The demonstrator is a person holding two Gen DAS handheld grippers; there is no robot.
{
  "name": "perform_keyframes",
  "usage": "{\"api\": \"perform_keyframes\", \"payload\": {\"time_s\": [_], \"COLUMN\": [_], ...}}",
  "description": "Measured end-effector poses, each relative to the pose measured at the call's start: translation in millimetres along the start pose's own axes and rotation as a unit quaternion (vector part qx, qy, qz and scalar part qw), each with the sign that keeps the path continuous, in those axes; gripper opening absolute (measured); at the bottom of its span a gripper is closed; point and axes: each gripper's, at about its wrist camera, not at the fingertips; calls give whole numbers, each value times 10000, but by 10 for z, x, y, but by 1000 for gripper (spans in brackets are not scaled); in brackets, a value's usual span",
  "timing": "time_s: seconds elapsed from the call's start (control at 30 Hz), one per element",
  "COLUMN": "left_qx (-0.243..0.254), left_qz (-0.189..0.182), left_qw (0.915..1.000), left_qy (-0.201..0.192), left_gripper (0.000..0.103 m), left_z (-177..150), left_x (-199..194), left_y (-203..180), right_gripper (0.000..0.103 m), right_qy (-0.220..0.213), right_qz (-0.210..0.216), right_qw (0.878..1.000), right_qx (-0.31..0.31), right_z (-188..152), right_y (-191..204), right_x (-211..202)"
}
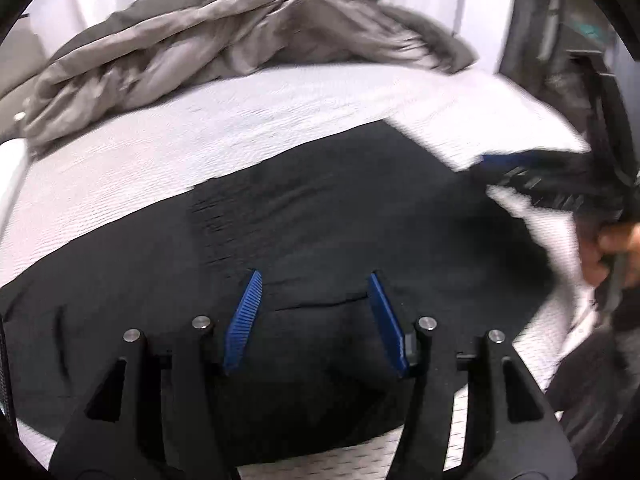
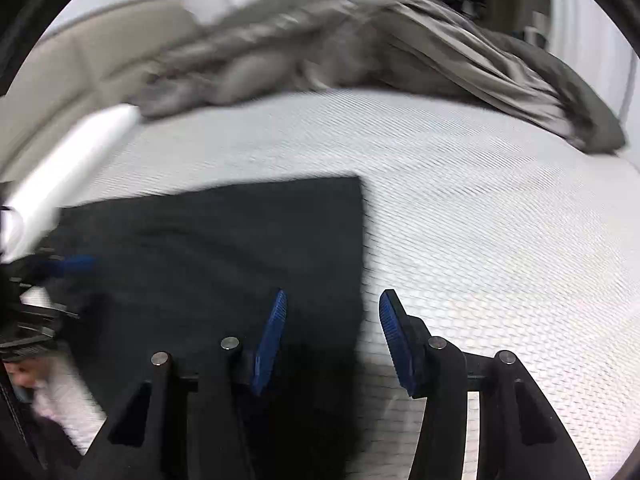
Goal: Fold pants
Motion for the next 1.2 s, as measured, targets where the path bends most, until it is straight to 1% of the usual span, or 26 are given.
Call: {"api": "perform_keyframes", "payload": {"time_s": [0.07,0.1,0.13,0.17,0.2,0.23,0.27,0.3,0.33,0.4,0.47,0.5,0.53,0.57,0.6,0.67,0.73,0.77,0.83,0.87,0.93,0.97,1.03,1.07,1.13,1.2], "left_qx": [188,223,244,338,390,429,427,373,295,188,9,-35,-64,-49,15,333,636,817,919,926,980,1044,1086,1089,971,662], "left_qz": [-171,-85,132,259,278,317,249,292,433,471,724,749,689,539,411,84,-17,4,120,50,-114,-187,-205,-209,-333,-427], "left_qw": [9995,9991,9984,9975,9974,9971,9972,9975,9973,9978,9970,9970,9976,9985,9992,9994,9979,9965,9950,9949,9940,9930,9927,9929,9941,9968], "left_qy": [202,338,496,558,536,546,555,518,512,425,292,189,72,9,-6,-17,99,175,378,394,463,522,481,442,336,113], "left_gripper": [53,53,53,53,53,53,53,53,53,53,53,53,53,53,53,53,53,53,53,53,54,54,54,54,54,54], "left_z": [-3,-7,-27,-75,-91,-131,-171,-205,-240,-335,-376,-373,-333,-308,-263,-242,-208,-230,-300,-334,-399,-459,-609,-636,-626,-626], "left_x": [122,196,285,332,329,291,254,217,192,127,22,-16,-49,-72,-69,-27,52,110,203,201,152,113,30,-16,-92,-243], "left_y": [-137,-165,-189,-185,-176,-138,-89,-42,13,77,109,118,132,94,39,-147,-289,-333,-338,-290,-198,-146,-128,-97,-14,82], "right_gripper": [52,52,52,51,51,51,51,51,51,52,52,52,52,52,52,52,52,52,52,52,51,51,51,52,52,52], "right_qy": [146,331,625,799,764,662,652,647,660,704,550,402,263,98,52,158,314,417,589,578,548,545,530,522,412,230], "right_qz": [226,226,74,-91,-269,-444,-637,-870,-1030,-1211,-1073,-1124,-1180,-1054,-792,-293,-69,-17,-276,-374,-239,-225,-77,-2,292,546], "right_qw": [9991,9974,9946,9925,9911,9901,9893,9885,9881,9883,9921,9923,9920,9933,9950,9948,9918,9890,9814,9806,9860,9905,9957,9972,9986,9980], "right_qx": [-317,-597,-821,-923,-1054,-1156,-1137,-1051,-935,-608,-339,-337,-372,-466,-599,-958,-1238,-1416,-1805,-1837,-1557,-1246,-762,-544,-130,200], "right_z": [-82,-127,-162,-181,-276,-333,-343,-402,-446,-481,-452,-453,-451,-432,-437,-419,-407,-405,-532,-571,-604,-673,-797,-817,-787,-658], "right_y": [293,455,575,612,654,618,518,368,235,71,-23,5,56,171,294,597,886,968,1049,999,748,532,29,-115,-377,-543], "right_x": [101,230,387,484,491,450,394,343,305,235,78,9,-35,-74,-71,14,146,244,372,380,294,215,95,59,-31,-101]}}
Point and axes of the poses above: each gripper's, at about its wrist camera, not at the fingertips, and x roughly the way its jaws point, y to its left, z to its top, and after that the axes turned 14 degrees about y, right-handed
